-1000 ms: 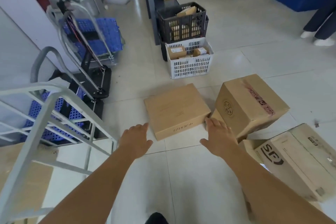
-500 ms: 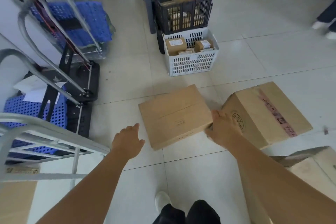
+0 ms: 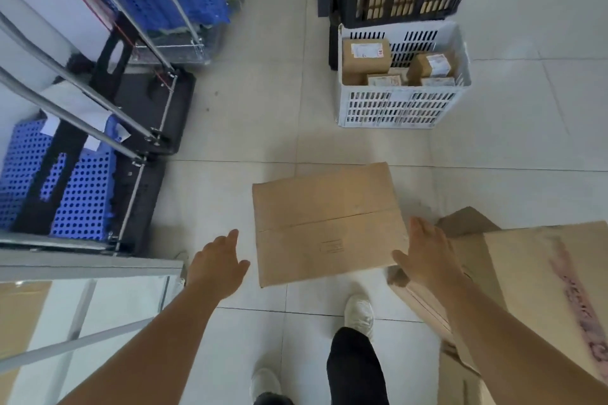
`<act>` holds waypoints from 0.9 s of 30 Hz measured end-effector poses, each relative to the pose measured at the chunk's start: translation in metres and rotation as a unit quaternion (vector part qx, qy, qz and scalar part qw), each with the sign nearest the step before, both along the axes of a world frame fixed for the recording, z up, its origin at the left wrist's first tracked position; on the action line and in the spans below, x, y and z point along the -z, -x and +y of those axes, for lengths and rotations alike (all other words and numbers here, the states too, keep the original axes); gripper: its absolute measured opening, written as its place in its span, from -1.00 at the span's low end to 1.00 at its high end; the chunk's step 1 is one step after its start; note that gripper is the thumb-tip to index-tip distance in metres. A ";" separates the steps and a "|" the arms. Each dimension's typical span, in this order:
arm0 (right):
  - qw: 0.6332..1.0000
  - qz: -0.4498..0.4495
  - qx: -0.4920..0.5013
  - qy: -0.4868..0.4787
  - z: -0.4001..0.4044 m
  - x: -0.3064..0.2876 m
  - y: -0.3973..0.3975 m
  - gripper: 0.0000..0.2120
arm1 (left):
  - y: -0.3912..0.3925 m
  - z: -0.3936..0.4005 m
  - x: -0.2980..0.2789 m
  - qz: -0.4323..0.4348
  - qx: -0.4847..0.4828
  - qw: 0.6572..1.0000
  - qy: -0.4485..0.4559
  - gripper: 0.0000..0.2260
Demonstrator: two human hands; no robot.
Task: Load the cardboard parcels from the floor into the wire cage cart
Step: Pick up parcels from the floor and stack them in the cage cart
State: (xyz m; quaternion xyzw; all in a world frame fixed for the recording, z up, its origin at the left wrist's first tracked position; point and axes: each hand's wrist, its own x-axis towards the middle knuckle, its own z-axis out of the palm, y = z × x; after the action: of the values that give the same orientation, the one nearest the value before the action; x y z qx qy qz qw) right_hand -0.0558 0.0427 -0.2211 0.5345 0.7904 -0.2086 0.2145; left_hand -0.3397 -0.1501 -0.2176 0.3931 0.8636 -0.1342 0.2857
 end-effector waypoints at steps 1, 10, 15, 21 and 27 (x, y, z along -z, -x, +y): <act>1.000 -0.002 -0.002 0.004 0.014 0.013 0.001 -0.33 | 0.000 0.010 0.011 -0.001 -0.010 1.000 0.002 -0.41; 0.995 0.008 0.070 0.068 0.094 0.156 0.011 -0.17 | 0.011 0.065 0.152 -0.080 -0.174 0.981 -0.005 -0.30; 0.993 -0.001 0.084 0.085 0.117 0.252 0.017 -0.15 | 0.026 0.078 0.245 -0.083 -0.217 0.973 -0.004 -0.26; 0.990 -0.009 0.118 0.074 0.137 0.336 0.021 0.00 | 0.046 0.083 0.333 -0.081 -0.287 0.954 -0.032 -0.22; 0.980 0.023 0.186 0.058 0.149 0.381 0.021 0.16 | 0.056 0.077 0.383 -0.108 -0.365 0.923 -0.059 -0.27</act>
State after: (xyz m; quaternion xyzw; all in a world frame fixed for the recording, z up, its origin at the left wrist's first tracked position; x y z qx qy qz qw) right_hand -0.0765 0.1912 -0.6019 0.6540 0.6683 -0.3029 0.1839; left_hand -0.3956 -0.0735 -0.6002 0.0789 0.9175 0.0737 0.3829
